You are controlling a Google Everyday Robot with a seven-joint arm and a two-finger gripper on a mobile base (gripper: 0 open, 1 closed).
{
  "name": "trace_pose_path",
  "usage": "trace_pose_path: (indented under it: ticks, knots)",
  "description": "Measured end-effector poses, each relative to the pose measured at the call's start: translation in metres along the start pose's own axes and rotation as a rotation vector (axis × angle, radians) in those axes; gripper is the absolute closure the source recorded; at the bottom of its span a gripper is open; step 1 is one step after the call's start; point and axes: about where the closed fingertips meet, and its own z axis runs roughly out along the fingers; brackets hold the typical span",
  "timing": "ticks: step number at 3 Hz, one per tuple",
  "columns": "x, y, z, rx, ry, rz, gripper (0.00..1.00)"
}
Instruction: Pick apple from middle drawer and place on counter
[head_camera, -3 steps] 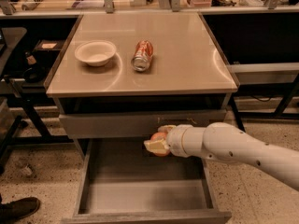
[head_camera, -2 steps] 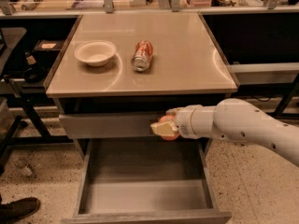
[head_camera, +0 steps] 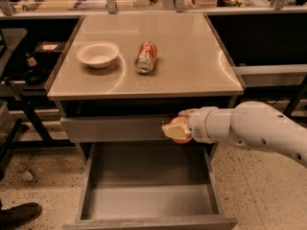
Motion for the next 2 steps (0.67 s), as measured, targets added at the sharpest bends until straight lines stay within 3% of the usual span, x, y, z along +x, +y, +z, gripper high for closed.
trace_pose_path:
  ticks: [2]
  knots:
    - [-0.032, -0.017, -0.057, 0.089, -0.049, -0.02, 1.0]
